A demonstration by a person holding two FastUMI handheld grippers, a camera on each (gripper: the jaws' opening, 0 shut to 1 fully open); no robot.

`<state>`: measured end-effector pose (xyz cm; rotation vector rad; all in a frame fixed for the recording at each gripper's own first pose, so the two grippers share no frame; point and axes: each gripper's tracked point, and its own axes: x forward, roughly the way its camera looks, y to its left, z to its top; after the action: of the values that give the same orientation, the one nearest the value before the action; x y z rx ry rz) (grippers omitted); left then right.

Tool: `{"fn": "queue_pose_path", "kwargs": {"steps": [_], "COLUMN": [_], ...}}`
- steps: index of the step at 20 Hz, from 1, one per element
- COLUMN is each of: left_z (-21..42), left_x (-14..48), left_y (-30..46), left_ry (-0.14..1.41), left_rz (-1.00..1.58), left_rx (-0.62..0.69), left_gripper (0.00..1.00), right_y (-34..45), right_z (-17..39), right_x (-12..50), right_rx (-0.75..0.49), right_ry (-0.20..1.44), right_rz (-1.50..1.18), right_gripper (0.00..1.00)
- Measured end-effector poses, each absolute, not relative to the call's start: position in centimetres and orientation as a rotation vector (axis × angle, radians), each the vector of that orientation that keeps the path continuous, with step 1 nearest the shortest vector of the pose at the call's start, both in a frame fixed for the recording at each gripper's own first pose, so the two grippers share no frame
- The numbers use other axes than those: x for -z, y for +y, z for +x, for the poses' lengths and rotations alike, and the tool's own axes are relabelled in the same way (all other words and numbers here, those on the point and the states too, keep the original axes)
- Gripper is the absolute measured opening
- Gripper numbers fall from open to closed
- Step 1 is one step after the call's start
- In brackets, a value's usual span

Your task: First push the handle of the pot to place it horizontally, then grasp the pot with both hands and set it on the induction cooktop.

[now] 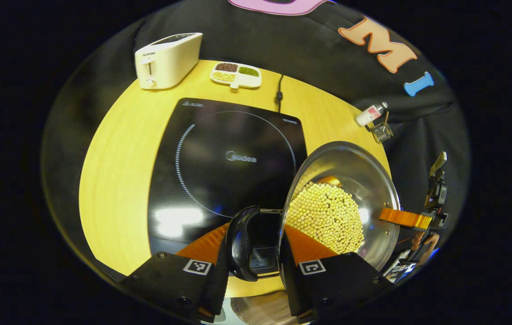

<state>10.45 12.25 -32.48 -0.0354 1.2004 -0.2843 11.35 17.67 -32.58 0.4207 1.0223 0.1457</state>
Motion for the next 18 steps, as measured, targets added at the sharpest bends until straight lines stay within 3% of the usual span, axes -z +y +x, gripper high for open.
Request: {"fn": "queue_pose_path", "kwargs": {"steps": [2,3,4,5,6,7,9,10,11,12,16,17,18], "left_z": [11.6,12.2,12.9,13.5,14.1,14.7,15.8,16.4,17.1,17.7,20.3,20.8,21.2], "left_x": [32.0,31.8,31.7,31.5,31.4,31.3,31.2,31.4,31.4,31.5,31.5,31.5,31.4], "left_y": [14.1,14.8,15.5,16.1,16.7,17.2,18.2,18.6,19.0,19.3,20.5,20.7,21.0], "left_ry": [1.184,1.177,1.167,1.159,1.15,1.141,1.128,1.122,1.114,1.107,1.064,1.058,1.052], "left_rz": [-0.033,-0.034,-0.033,-0.029,-0.023,-0.016,-0.008,-0.005,-0.004,-0.001,0.008,0.015,0.022], "left_rx": [0.28,0.278,0.275,0.273,0.271,0.272,0.269,0.269,0.266,0.262,0.244,0.24,0.235], "left_gripper": [0.58,0.56,0.56,0.56,0.56,0.56,0.55,0.56,0.56,0.55,0.55,0.55,0.55], "right_y": [19.7,20.7,21.4,22.1,22.8,23.4,24.6,25.1,25.6,26.1,27.7,28.0,28.3], "right_z": [12.2,12.6,13.0,13.5,14.0,14.4,15.4,16.0,16.6,17.3,20.1,20.7,21.1], "right_x": [32.6,32.6,32.7,32.8,33.0,33.2,33.5,33.7,33.9,34.0,34.5,34.6,34.8], "right_rx": [-0.148,-0.151,-0.151,-0.149,-0.145,-0.143,-0.145,-0.147,-0.15,-0.149,-0.152,-0.152,-0.154], "right_ry": [1.017,1.016,1.014,1.014,1.013,1.013,1.014,1.014,1.01,1.007,0.986,0.982,0.979], "right_rz": [0.414,0.414,0.413,0.413,0.412,0.41,0.411,0.414,0.416,0.415,0.417,0.42,0.42], "right_gripper": [0.53,0.46,0.53,0.46,0.46,0.53,0.53,0.46,0.46,0.53,0.53,0.45,0.45]}}
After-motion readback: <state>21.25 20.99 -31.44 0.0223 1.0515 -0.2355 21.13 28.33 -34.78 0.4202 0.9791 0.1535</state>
